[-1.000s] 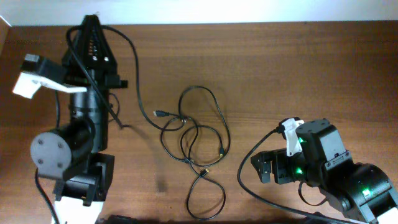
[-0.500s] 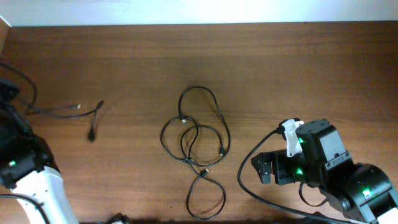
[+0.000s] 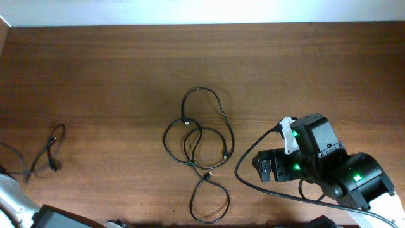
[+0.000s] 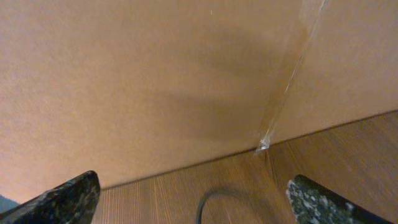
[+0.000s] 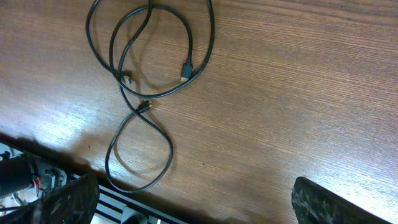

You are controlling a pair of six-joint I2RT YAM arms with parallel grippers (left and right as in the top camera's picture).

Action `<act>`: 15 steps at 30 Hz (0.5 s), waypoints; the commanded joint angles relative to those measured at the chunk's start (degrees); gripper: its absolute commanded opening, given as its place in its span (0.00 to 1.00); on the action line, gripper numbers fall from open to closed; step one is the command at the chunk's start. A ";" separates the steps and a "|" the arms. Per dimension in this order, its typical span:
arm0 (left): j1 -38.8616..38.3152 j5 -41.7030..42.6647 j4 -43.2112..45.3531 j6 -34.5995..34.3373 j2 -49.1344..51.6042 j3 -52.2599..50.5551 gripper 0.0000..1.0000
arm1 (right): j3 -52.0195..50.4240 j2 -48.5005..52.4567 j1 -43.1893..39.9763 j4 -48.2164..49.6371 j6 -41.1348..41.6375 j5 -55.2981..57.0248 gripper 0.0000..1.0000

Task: Untangle cables

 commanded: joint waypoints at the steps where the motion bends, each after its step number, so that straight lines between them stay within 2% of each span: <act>1: 0.28 -2.73 -4.57 -1.38 0.57 0.33 0.99 | -0.02 -0.20 -0.04 0.04 -0.57 0.70 0.98; 5: 0.24 -3.96 -11.96 -7.98 0.57 0.33 0.99 | -0.02 -0.20 -0.04 0.07 -1.01 0.74 0.98; 8: -1.49 6.54 -16.37 -8.79 0.55 0.33 0.99 | -0.02 -0.20 -0.04 -0.39 -0.98 0.70 0.97; 11: -10.40 8.26 -20.52 -7.93 0.55 0.33 0.99 | -0.02 -0.48 -0.04 -0.39 -0.92 0.24 0.95; 13: -20.09 8.33 -24.37 -7.96 0.55 0.33 0.99 | -0.02 -1.68 -0.04 -0.39 -0.72 0.24 0.95; 15: -29.53 12.13 -27.28 -6.99 0.55 0.33 0.99 | -0.02 -3.67 -0.04 -0.42 -0.26 0.26 0.95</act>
